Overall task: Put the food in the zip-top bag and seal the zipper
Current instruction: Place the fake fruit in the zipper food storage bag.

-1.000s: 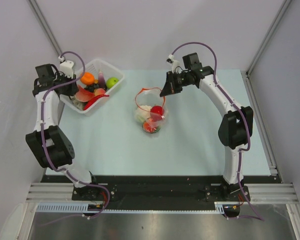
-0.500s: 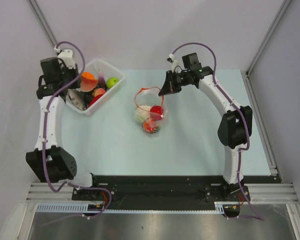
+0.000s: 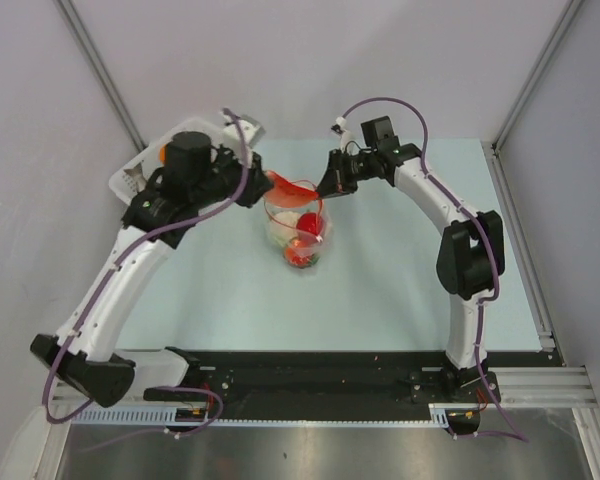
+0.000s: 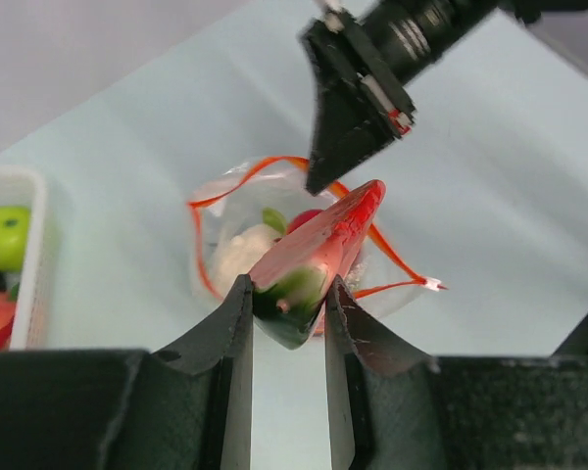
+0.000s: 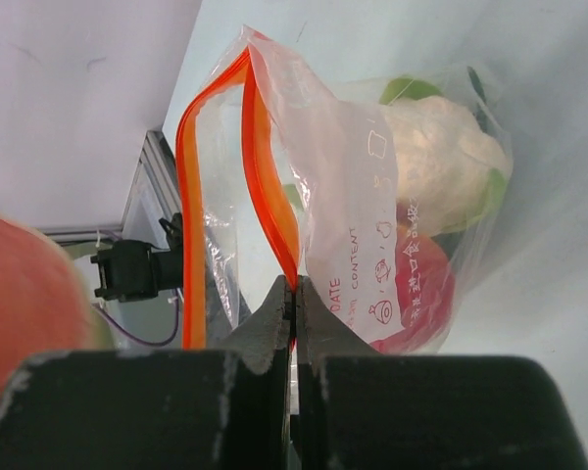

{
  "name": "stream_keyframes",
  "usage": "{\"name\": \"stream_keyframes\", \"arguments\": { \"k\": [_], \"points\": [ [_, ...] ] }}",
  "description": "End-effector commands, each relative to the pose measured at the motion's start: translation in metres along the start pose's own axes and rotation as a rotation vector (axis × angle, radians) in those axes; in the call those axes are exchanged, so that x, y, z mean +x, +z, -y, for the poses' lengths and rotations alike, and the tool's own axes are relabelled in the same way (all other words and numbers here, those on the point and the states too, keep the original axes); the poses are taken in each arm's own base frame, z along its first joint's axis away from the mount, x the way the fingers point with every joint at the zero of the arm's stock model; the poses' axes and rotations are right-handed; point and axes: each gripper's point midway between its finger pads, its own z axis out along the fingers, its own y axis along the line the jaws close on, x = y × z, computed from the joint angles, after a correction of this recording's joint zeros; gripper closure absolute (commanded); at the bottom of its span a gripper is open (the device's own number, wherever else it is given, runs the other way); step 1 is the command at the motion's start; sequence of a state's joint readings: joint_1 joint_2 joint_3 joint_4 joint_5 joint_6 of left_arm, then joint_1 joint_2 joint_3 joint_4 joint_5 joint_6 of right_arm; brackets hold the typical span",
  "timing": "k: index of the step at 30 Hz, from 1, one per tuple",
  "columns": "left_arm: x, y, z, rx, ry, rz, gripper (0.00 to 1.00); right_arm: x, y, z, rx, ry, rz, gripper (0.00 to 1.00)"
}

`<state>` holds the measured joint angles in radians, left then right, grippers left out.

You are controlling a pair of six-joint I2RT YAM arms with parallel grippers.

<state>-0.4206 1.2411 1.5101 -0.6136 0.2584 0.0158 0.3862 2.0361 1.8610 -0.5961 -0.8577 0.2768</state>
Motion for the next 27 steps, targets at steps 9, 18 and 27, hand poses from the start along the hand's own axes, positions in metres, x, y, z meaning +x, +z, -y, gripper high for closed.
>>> {"name": "stream_keyframes", "arguments": {
  "k": [9, 18, 27],
  "points": [
    [0.035, 0.043, -0.006, -0.137, 0.53, -0.241, 1.0, -0.001, -0.025, -0.055, -0.079, -0.132, 0.057, 1.0],
    [0.037, 0.052, -0.026, -0.286, 0.835, -0.291, 1.0, -0.006, -0.02, -0.057, -0.118, -0.112, 0.053, 1.0],
    [0.088, 0.082, 0.015, -0.075, 1.091, -0.391, 0.86, -0.008, -0.013, -0.057, -0.167, -0.092, 0.035, 1.0]
  ]
}}
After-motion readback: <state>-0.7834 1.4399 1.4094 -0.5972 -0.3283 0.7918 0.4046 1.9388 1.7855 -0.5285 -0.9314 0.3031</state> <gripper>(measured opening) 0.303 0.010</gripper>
